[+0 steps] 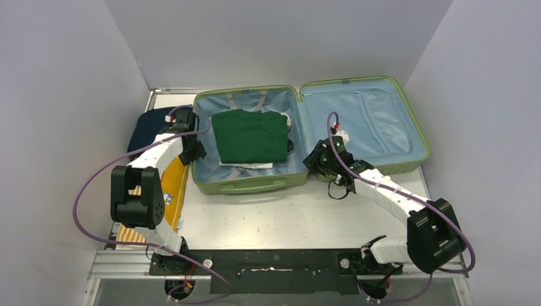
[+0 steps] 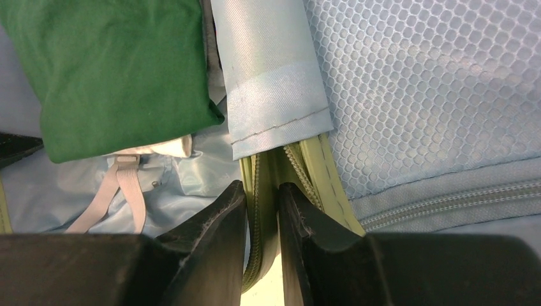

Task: Pack the luggage
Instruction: Move the luggage to the center of the board.

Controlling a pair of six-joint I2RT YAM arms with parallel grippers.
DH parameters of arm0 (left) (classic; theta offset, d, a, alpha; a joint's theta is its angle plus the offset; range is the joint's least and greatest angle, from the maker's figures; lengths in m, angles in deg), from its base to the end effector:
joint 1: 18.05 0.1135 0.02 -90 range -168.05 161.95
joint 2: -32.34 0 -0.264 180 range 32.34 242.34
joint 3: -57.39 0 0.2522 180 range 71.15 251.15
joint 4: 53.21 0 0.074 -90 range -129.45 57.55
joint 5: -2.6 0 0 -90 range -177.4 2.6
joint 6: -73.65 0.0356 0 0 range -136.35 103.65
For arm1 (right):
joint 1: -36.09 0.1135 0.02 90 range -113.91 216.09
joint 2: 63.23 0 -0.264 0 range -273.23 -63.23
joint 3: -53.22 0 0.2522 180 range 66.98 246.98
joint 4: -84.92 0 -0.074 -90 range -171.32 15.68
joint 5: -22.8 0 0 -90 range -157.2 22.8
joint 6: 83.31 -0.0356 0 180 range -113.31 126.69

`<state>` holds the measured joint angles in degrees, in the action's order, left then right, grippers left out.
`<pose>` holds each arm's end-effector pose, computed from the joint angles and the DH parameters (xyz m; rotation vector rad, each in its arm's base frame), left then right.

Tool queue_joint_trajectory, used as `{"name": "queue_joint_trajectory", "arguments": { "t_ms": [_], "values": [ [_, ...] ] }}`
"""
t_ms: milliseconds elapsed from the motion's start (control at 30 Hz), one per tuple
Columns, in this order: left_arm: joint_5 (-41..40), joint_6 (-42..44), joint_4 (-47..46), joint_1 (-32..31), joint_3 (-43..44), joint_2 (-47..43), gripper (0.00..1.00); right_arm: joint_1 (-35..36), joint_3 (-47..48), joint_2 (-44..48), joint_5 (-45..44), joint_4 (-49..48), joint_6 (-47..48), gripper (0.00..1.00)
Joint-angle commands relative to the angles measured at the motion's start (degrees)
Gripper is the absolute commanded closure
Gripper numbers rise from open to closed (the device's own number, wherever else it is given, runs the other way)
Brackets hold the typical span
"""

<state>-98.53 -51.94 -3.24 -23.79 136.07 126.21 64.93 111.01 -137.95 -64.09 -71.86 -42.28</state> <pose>0.3260 -0.0259 0.2120 -0.7427 2.5642 0.0359 0.2403 0.1345 0.2241 0.3883 2.3601 0.7485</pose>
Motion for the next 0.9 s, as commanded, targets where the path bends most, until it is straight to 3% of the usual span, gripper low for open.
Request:
{"name": "queue_joint_trajectory", "arguments": {
  "t_ms": [0,267,367,467,600,733,867],
  "values": [
    [14.74,-6.24,-15.33,-2.34,8.79,3.58,0.68,1.07,2.37,-4.60,2.13,-2.50,-3.06,0.79],
    [15.99,-6.39,-15.08,-2.35,15.41,11.27,0.68,-0.11,7.33,-9.66,0.17,-2.57,-2.70,0.79],
    [14.04,-5.22,-12.48,-2.35,15.53,10.07,0.57,-0.13,8.87,-9.07,-0.04,-1.46,-1.20,0.76],
    [8.86,-3.86,-8.50,-1.75,14.16,5.85,0.39,-0.20,9.31,-6.61,-0.83,0.13,0.80,0.64],
    [1.61,-3.99,-2.80,0.40,11.11,-2.38,0.23,-0.11,9.91,-2.32,-1.79,2.20,3.52,0.45],
    [-5.15,-4.57,2.25,1.12,8.78,-12.34,0.18,2.42,12.66,1.80,-6.20,5.31,7.53,0.39],
    [-9.94,-8.05,6.78,-1.22,3.66,-24.49,0.17,11.64,15.63,3.75,-12.59,5.46,11.16,0.37]
  ]
}}
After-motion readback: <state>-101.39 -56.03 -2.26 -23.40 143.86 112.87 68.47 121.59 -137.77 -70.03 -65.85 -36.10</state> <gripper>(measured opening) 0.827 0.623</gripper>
